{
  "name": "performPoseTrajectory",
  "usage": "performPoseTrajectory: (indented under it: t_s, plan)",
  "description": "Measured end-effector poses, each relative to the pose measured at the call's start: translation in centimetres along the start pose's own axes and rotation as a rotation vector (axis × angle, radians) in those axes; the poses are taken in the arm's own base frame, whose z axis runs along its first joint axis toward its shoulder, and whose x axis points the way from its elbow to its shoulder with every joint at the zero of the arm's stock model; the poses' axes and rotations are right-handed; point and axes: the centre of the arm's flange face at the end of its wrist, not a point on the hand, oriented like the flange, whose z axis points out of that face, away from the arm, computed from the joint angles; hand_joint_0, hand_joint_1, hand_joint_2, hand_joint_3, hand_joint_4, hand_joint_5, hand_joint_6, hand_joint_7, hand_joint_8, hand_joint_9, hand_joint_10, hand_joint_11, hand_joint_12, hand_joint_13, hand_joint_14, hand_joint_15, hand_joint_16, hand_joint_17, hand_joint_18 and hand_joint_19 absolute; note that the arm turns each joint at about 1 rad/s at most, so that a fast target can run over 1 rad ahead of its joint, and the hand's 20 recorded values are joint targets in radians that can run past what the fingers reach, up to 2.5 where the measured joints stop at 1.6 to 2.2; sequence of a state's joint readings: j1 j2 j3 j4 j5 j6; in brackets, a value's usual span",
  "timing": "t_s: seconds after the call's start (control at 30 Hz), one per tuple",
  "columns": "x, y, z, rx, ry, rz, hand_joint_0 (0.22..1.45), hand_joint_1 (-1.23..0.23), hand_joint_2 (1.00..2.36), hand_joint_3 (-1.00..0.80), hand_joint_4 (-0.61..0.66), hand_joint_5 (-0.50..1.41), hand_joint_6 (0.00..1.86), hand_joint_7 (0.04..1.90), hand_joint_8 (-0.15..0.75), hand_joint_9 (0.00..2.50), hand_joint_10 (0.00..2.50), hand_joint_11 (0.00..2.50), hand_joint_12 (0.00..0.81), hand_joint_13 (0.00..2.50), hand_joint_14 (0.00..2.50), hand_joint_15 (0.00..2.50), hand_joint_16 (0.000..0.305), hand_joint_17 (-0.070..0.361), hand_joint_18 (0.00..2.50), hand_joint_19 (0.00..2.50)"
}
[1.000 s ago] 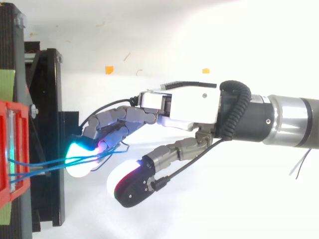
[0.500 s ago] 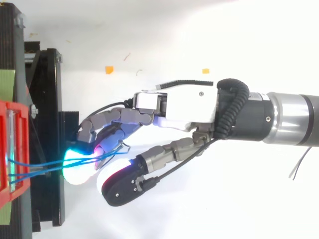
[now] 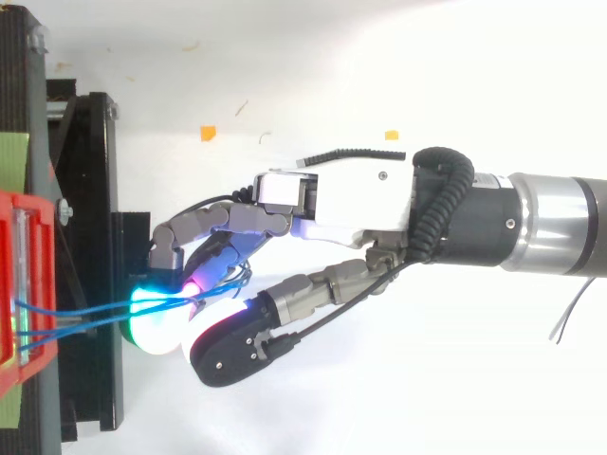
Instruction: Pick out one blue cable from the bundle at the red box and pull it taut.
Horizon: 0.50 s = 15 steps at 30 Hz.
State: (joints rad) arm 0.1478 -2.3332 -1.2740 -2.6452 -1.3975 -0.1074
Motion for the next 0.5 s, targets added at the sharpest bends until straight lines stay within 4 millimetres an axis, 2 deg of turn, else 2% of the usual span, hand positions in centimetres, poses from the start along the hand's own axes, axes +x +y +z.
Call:
performPoseTrajectory:
  t_s: [0.23, 0.5]
  plan:
    - [-0.32, -0.07, -0.05, 0.003, 0.006, -0.001, 0.60, -0.43, 1.01, -0.39, 0.04, -0.06, 0.50, 1.30, 0.268, 0.87, 0.02, 0.47, 0.272, 0.68, 0.01, 0.33, 0.034, 0.076, 0.43, 0.50]
    - [-0.60, 0.00, 0.00, 0.001, 0.005, -0.001, 0.59, -0.37, 1.01, -0.43, 0.03, -0.06, 0.57, 1.21, 0.285, 0.94, 0.02, 0.49, 0.280, 0.72, 0.01, 0.33, 0.035, 0.079, 0.47, 0.50]
